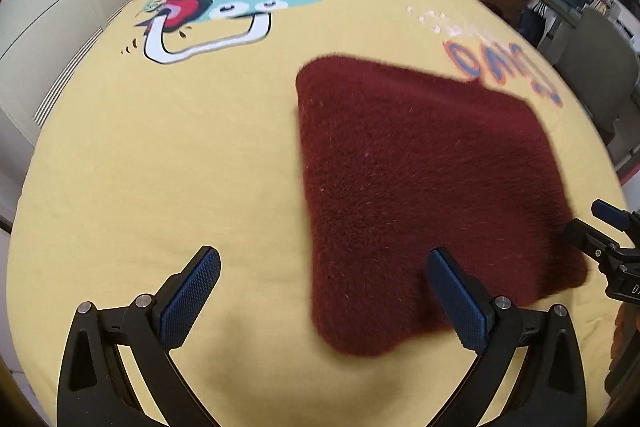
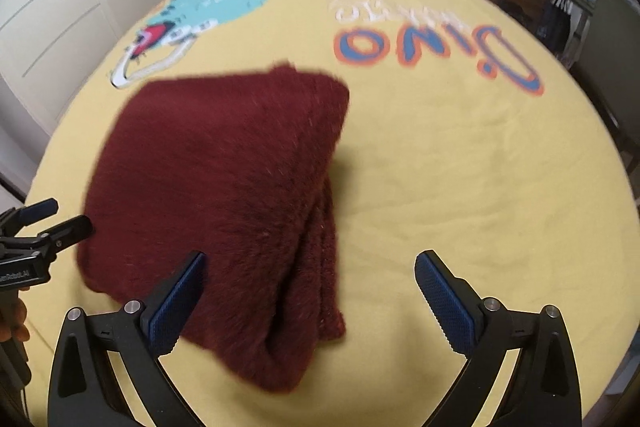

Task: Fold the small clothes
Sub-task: 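Open both grippers and lift them away from the folded sweater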

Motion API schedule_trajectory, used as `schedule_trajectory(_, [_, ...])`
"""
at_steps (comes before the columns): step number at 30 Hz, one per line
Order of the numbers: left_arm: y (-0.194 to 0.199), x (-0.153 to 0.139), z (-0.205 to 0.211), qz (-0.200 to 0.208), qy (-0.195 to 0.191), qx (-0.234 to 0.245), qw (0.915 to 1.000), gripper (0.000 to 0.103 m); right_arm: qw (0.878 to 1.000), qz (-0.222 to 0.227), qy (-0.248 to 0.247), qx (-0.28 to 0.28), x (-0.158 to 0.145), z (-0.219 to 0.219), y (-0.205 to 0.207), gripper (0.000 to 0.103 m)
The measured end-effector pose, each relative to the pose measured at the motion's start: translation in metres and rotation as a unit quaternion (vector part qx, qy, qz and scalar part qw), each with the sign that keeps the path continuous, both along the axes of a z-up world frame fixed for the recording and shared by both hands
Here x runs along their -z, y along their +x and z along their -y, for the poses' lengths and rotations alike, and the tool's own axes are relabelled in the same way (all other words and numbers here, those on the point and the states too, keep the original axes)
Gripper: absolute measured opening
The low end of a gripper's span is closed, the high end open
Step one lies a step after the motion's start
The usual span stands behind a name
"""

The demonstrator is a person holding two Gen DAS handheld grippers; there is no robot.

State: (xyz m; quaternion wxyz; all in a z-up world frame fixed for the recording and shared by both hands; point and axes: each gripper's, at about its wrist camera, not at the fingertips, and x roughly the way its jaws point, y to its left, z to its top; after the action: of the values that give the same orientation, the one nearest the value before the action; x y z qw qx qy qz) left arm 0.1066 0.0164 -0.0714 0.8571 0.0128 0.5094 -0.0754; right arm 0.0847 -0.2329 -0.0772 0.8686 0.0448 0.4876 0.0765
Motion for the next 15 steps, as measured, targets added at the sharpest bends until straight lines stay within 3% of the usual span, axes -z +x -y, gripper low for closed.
schedule_trajectory(7, [-0.039,-0.055,-0.01,0.028,-0.008,-0.009,0.9995,0.102,0.999,0.033,-0.012,0.005,-0.055,0.008,-0.034,0.102])
schedule_trajectory(15, [-0.082,-0.076,-0.013,0.037,0.008,-0.008,0.9993,0.102,0.998,0.05,-0.019,0.023,-0.087,0.025,-0.08,0.102])
